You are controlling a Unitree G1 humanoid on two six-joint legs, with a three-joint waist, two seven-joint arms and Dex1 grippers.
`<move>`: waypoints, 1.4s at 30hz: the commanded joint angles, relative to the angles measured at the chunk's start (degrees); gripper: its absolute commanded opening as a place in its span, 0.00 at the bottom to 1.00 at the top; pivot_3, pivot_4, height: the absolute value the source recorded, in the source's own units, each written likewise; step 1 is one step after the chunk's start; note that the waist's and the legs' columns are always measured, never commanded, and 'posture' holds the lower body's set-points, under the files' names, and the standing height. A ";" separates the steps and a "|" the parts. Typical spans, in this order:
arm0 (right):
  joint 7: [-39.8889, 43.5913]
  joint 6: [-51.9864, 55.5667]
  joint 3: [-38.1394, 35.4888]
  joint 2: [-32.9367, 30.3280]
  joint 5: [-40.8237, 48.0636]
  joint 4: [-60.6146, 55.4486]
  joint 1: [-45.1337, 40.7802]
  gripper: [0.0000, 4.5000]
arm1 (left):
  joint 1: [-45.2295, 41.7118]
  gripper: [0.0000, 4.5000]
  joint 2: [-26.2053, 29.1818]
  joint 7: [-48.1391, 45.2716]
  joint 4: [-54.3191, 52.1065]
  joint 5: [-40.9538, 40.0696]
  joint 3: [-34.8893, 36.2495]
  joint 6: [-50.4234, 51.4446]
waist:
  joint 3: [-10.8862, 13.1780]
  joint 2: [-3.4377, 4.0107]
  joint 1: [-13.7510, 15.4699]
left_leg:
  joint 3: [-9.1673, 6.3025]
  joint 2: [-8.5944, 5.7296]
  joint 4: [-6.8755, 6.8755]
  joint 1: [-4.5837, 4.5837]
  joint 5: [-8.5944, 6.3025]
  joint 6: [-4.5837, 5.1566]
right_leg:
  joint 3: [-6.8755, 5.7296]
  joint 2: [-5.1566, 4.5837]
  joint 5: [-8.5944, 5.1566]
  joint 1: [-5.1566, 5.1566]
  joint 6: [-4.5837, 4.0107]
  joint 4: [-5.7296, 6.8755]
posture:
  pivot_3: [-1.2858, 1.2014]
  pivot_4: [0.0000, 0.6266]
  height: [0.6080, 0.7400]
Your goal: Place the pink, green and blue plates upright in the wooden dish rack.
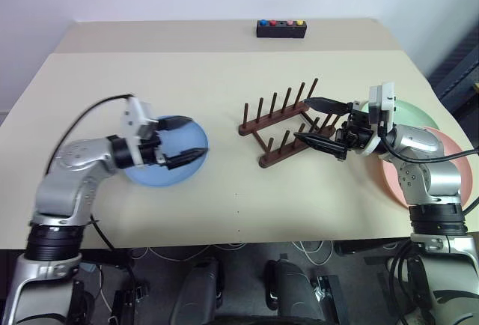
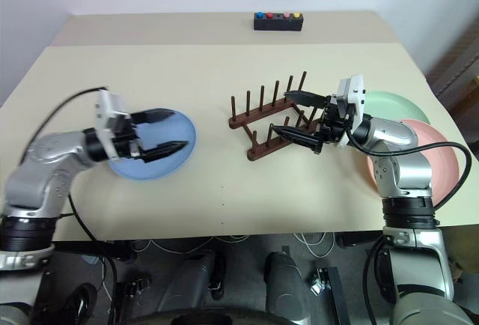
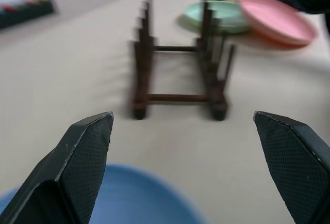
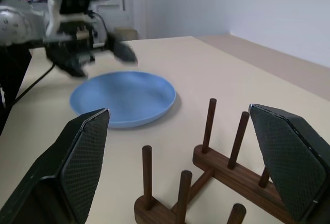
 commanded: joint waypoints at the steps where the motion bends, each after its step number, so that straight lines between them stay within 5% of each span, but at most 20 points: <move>1: 0.88 0.80 -2.94 -2.31 2.11 -2.48 0.85 0.98 | -3.53 1.00 -2.42 2.47 -0.59 3.61 -4.72 0.21 | 0.00 0.00 0.49 | 0.00 0.00 0.01 0.00 0.00 0.00 | 0.00 0.02 0.00 0.01 0.00 0.00 | 0.52 0.24 0.96; 17: 0.85 3.86 -9.14 -8.29 5.46 -8.67 9.29 0.98 | -11.99 1.00 -14.45 9.50 7.00 19.19 -22.23 4.22 | 0.00 -0.01 0.87 | 0.00 -0.03 0.14 0.00 -0.06 0.12 | 0.00 -0.03 -0.03 0.10 0.06 -0.01 | 0.52 0.24 0.96; 37: -1.00 1.85 -8.46 -7.35 4.89 -8.72 9.66 0.98 | -12.66 1.00 -24.99 23.30 5.82 22.64 -24.12 22.34 | 0.00 -0.01 0.89 | -0.02 -0.03 0.17 0.01 -0.08 0.14 | 0.00 -0.03 -0.04 0.13 0.08 -0.01 | 0.52 0.24 0.96; 42: -1.35 1.78 -8.39 -7.23 4.93 -9.23 9.89 1.00 | -12.56 0.60 -27.01 23.89 6.42 21.43 -23.55 23.62 | 0.00 -0.01 0.90 | -0.03 -0.03 0.18 0.02 -0.08 0.14 | 0.00 -0.04 -0.04 0.14 0.08 -0.01 | 0.52 0.24 0.96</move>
